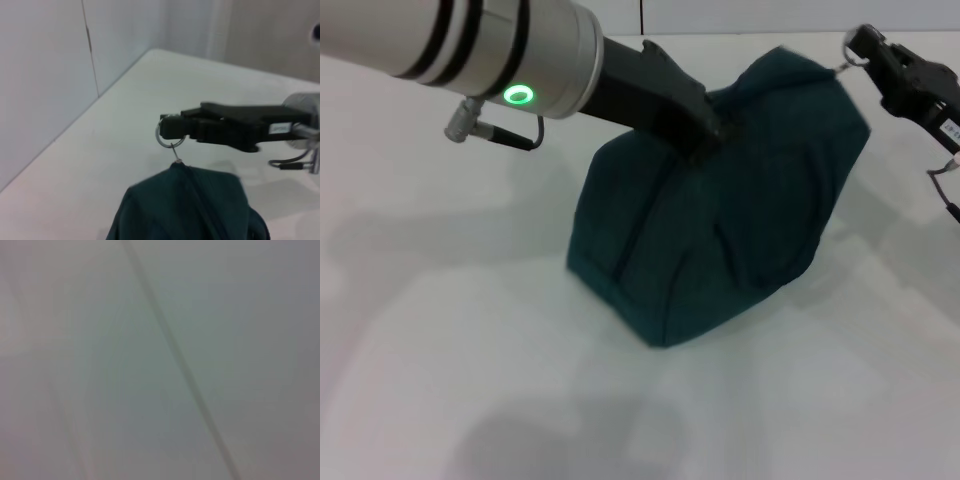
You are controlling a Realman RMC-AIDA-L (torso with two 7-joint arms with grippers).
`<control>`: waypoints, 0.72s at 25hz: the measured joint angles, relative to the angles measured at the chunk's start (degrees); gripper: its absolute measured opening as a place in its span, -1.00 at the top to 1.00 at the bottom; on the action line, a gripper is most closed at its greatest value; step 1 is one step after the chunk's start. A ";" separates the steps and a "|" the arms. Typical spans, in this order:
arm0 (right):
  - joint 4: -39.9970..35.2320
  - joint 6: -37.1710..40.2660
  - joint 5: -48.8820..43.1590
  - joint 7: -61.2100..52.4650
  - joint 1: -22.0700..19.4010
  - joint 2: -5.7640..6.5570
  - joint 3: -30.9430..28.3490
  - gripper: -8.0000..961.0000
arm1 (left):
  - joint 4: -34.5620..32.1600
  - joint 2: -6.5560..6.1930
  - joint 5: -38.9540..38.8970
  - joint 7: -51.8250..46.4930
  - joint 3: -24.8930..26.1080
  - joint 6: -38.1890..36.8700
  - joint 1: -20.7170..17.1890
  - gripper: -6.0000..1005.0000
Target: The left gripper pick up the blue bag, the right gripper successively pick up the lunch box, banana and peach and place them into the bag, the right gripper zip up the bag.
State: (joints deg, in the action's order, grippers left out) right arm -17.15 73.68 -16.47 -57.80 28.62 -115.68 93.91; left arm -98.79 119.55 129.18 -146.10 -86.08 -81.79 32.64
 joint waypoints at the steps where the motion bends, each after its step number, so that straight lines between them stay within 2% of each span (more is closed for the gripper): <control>1: 0.32 -1.29 0.34 -0.46 0.04 0.07 -0.09 0.86 | -0.13 -0.02 -0.67 0.24 0.42 -0.03 -0.14 0.90; 7: 0.77 -8.13 0.64 -1.74 -0.25 0.19 -0.57 0.85 | -0.27 -0.05 -4.16 2.32 2.06 0.03 -0.42 0.91; 12: 0.80 -8.45 0.71 -3.91 -0.33 0.23 -0.58 0.85 | 0.95 0.10 -3.96 3.50 2.08 2.10 -0.83 0.88; 18: 0.81 -4.92 0.61 -3.69 -2.84 0.33 -2.76 0.85 | 5.05 0.09 -3.92 5.31 2.14 6.90 -1.08 0.85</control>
State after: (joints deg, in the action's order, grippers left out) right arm -16.33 68.77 -15.85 -61.50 25.78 -115.35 91.15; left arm -93.75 119.64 125.26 -140.79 -83.94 -74.89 31.56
